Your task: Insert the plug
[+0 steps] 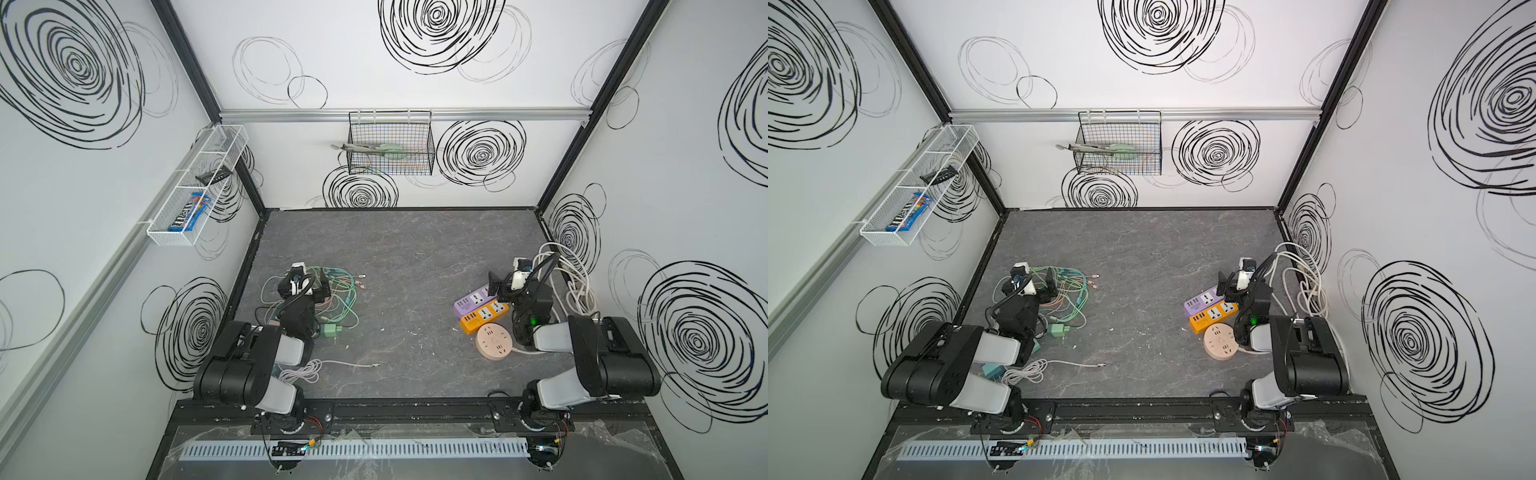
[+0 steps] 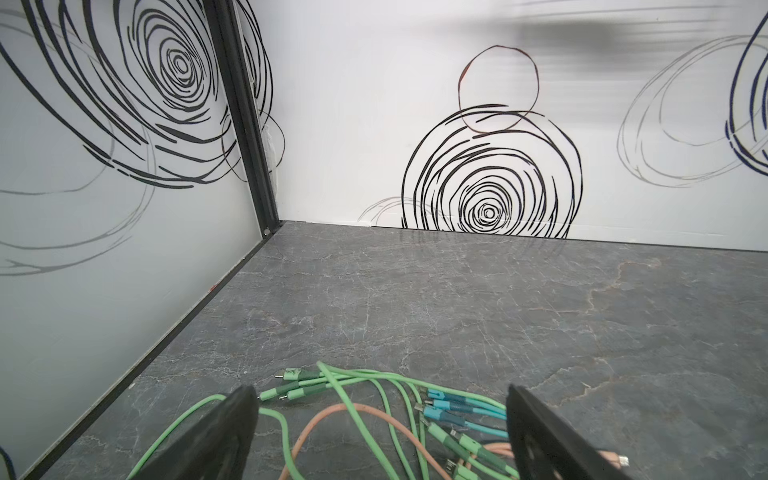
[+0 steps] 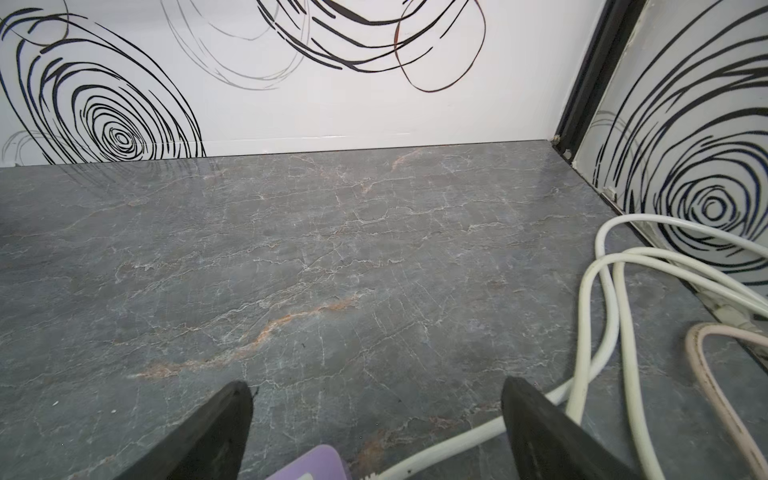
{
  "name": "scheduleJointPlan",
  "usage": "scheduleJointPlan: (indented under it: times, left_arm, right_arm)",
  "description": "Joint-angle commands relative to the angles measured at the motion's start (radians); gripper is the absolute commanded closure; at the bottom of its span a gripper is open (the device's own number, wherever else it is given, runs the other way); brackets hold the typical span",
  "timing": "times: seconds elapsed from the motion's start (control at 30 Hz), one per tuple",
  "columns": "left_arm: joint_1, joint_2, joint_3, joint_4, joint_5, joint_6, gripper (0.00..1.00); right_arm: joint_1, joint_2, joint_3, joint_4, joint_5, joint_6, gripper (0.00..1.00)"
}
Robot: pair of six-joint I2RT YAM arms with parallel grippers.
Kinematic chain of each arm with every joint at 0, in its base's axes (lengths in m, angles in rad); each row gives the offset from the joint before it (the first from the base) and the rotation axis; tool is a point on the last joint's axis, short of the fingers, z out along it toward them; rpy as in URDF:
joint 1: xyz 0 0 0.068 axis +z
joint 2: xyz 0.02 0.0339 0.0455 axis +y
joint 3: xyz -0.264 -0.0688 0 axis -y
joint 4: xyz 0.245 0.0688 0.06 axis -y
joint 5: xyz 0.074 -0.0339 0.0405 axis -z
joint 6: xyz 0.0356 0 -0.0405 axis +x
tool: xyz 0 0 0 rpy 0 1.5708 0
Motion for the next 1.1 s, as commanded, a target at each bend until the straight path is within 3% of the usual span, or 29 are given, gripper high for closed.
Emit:
scheduleJointPlan:
  times: [0.0,0.77,1.0,1.07]
  left_arm:
    - [0.004,0.0,-0.003,0.066,0.003,0.002,0.04]
    - [0.022,-0.001,-0.007,0.069,0.036,-0.009,0.04]
    - [0.034,-0.001,-0.01,0.073,0.064,-0.015,0.04]
    - [0.056,-0.003,-0.011,0.076,0.119,-0.025,0.04]
  right_arm:
    - [0.001,-0.014,0.013,0.013,-0.005,-0.007,0.03]
    - [-0.003,-0.011,0.017,0.009,-0.01,-0.005,0.02]
    - [-0.008,-0.011,0.016,0.01,-0.016,0.0,0.03]
    - [-0.01,-0.011,0.018,0.007,-0.018,0.0,0.03]
